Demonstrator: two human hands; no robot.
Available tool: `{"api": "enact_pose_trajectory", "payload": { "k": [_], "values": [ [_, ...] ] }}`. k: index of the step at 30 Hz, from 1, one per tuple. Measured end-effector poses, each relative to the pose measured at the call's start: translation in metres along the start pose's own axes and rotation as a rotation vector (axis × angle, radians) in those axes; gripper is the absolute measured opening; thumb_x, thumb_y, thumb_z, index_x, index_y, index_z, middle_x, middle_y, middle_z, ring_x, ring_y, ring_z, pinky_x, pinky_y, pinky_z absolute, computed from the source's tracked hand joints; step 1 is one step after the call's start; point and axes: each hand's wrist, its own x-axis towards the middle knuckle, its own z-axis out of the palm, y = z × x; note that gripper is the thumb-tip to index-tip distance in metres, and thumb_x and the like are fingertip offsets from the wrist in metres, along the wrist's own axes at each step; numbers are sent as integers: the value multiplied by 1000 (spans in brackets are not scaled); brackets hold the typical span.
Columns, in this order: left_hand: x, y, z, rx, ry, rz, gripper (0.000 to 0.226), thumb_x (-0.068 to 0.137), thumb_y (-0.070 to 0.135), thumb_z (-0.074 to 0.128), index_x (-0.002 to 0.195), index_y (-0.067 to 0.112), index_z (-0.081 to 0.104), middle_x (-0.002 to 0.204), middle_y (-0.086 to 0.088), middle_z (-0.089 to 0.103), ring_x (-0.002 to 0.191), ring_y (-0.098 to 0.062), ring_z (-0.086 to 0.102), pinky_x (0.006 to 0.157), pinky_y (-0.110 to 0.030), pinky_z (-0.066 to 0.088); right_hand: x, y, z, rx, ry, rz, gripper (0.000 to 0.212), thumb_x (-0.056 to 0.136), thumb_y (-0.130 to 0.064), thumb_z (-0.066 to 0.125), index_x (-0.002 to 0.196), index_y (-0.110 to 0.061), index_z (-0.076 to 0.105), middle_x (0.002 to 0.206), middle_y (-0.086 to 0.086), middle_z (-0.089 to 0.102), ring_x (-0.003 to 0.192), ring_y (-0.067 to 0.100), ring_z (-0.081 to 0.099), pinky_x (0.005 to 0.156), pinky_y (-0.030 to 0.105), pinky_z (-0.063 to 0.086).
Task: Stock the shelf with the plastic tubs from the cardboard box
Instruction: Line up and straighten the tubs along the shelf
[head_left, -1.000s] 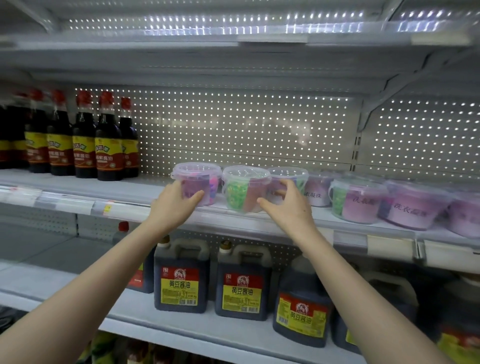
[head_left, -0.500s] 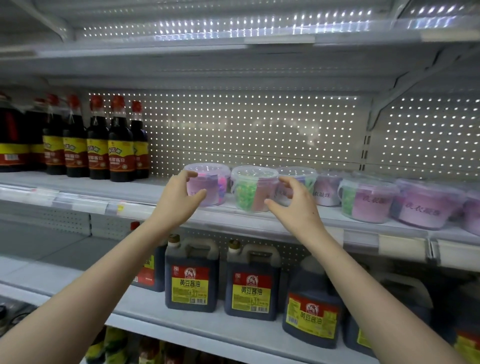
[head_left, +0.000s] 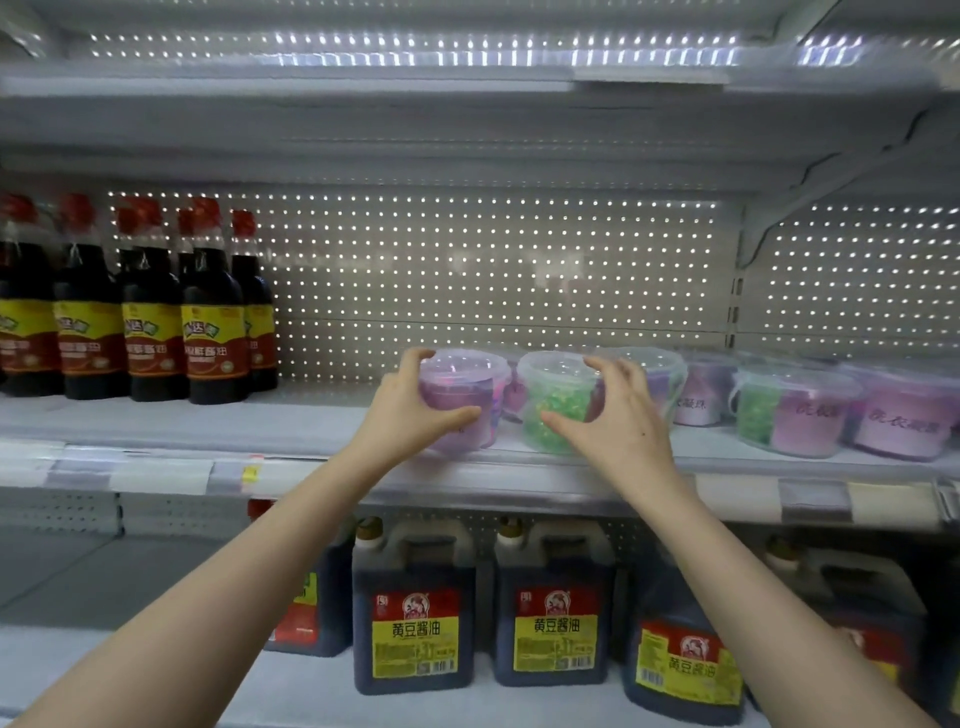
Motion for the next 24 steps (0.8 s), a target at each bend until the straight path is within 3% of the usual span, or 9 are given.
{"api": "enact_pose_trajectory", "payload": {
  "k": [5,9,12,15,19,24],
  "values": [
    [11,-10,0,-42,36,82,70,62,40,83,121,24,48,107,4,56,95,-12,54,71,-19,40,-1,-4,9,95,88,22,65,69,-40,79,125,-23,51,146,-3,29,126,15,39,97,22,28],
    [16,-22,-18,-105,99,88,65,62,39,83,117,24,52,98,8,57,89,-10,55,64,-13,39,-4,-10,13,116,137,31,63,67,-39,82,121,-21,55,142,-5,35,117,4,37,94,15,23],
    [21,-35,-38,-99,120,51,63,61,40,84,114,23,54,96,6,60,84,-9,57,61,-13,39,-5,-16,15,124,157,35,62,66,-38,83,119,-20,56,140,-6,37,107,-2,31,93,15,25],
    [21,-48,-53,-69,137,18,62,63,40,84,114,22,53,98,5,58,79,-5,53,58,-11,35,-5,-23,19,146,154,27,60,66,-39,82,118,-21,56,138,-7,38,107,1,36,95,19,32],
    [17,-66,-61,-19,146,-34,65,61,44,83,115,22,54,103,1,61,94,-17,56,71,-27,43,-6,-31,27,166,118,1,59,66,-39,82,117,-24,56,136,-9,38,113,7,43,92,21,34],
    [15,-76,-69,4,175,-67,62,62,40,84,113,22,54,95,4,58,89,-16,55,69,-28,40,-4,-37,36,164,123,-35,60,65,-39,83,116,-24,56,136,-10,39,112,9,45,91,23,38]
  ]
}}
